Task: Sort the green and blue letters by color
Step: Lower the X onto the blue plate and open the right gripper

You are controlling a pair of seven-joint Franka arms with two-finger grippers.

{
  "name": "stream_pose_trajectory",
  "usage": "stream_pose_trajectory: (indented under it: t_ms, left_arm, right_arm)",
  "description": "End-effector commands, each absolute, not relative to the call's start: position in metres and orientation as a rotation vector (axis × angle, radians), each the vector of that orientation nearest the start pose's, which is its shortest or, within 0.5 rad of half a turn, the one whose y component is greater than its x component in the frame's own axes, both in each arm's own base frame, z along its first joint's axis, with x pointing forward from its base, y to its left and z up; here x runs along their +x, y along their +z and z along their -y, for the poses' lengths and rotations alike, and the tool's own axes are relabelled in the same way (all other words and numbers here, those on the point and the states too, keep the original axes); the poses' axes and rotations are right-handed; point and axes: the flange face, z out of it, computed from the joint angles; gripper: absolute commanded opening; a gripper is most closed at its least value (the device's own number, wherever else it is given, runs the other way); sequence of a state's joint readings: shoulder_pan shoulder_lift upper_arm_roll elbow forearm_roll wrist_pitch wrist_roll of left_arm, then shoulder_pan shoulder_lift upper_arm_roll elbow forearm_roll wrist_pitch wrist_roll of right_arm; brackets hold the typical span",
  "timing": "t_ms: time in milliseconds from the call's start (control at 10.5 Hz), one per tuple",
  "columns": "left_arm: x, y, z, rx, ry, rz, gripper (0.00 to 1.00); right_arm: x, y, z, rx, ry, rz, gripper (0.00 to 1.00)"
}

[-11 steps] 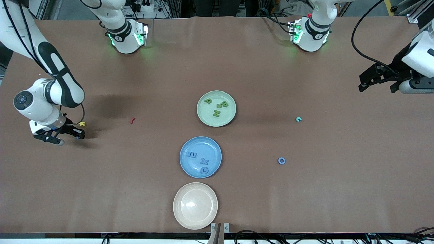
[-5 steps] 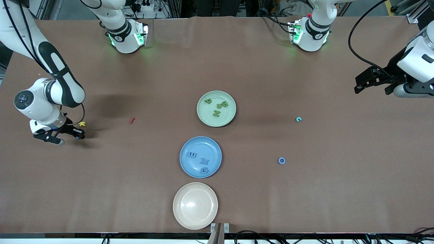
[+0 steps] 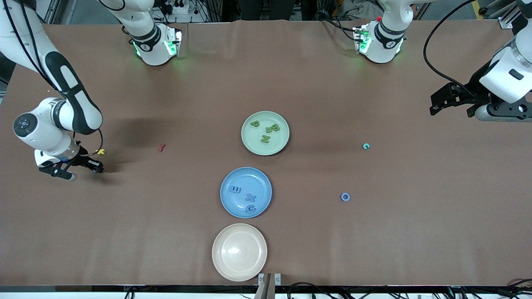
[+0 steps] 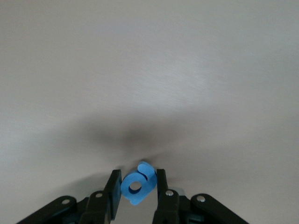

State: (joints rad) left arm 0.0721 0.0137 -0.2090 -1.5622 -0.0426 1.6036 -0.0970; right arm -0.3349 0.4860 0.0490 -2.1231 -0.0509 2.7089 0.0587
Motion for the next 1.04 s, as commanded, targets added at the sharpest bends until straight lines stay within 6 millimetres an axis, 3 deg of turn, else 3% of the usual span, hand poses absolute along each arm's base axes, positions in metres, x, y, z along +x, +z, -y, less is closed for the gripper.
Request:
stream_pose_trajectory:
  t_ms: [0, 380, 760, 950]
  left_arm:
    - [0.557, 0.620, 0.085, -3.200, -0.024, -0.079, 1.00]
    - [0.559, 0.616, 0.090, -3.191, -0.018, -0.096, 1.00]
    - [0.560, 0.614, 0.089, -3.191, -0.013, -0.093, 1.00]
    - [0.561, 0.613, 0.090, -3.191, -0.011, -0.095, 1.00]
  right_arm:
    - [0.600, 0.229, 0.100, -3.010, -0.163, -0.528, 0.10]
    - [0.644, 0.270, -0.046, -2.982, -0.289, -0.375, 0.11]
    - [0.646, 0.278, -0.199, -2.951, -0.328, -0.191, 0.12]
    - [0.650, 0.271, -0.263, -2.929, -0.344, -0.179, 0.13]
